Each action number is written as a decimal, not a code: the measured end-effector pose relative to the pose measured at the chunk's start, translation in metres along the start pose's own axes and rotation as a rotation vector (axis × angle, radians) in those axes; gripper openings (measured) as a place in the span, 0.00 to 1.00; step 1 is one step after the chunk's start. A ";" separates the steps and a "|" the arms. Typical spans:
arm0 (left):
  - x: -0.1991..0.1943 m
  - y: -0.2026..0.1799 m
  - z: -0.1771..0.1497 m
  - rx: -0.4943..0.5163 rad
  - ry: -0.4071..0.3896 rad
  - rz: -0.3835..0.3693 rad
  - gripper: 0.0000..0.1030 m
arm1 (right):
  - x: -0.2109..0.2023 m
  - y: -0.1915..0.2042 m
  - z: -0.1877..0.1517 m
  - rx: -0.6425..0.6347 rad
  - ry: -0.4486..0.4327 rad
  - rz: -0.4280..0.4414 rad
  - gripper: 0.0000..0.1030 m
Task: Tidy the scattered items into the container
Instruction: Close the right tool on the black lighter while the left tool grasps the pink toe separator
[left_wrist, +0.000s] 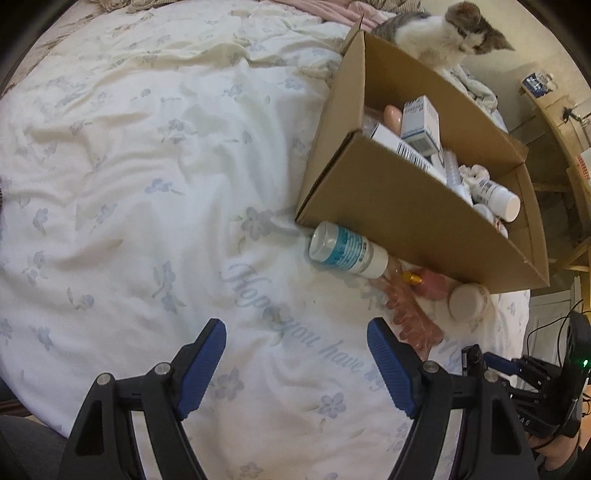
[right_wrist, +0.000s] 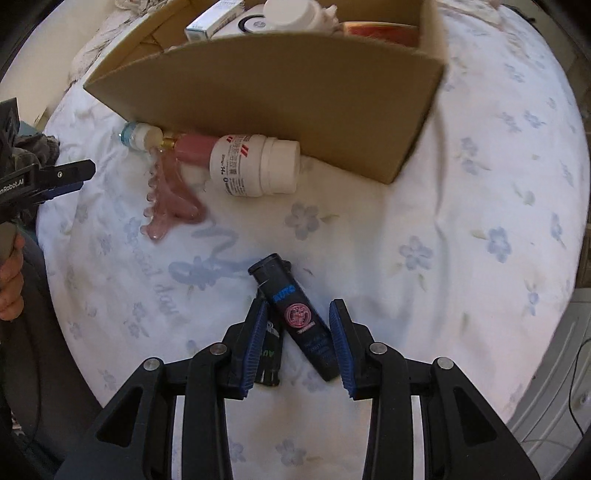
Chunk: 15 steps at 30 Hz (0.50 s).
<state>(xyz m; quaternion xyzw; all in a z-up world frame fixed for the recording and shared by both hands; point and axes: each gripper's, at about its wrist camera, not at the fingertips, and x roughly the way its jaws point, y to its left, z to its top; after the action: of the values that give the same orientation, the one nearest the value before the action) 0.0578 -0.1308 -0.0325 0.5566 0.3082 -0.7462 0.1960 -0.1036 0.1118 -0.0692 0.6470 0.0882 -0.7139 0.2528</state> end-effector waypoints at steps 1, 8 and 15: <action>0.001 -0.001 -0.001 0.004 0.005 -0.004 0.77 | 0.000 0.002 0.001 -0.018 0.002 0.007 0.30; -0.004 -0.027 -0.011 0.105 0.012 -0.109 0.77 | -0.029 0.008 0.004 -0.040 -0.097 0.047 0.21; 0.026 -0.063 -0.012 0.086 0.082 -0.071 0.76 | -0.077 0.022 0.014 -0.048 -0.245 0.122 0.21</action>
<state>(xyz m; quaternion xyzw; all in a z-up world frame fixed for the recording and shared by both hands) 0.0186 -0.0751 -0.0445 0.5834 0.3031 -0.7418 0.1327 -0.1027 0.1059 0.0115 0.5530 0.0344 -0.7685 0.3199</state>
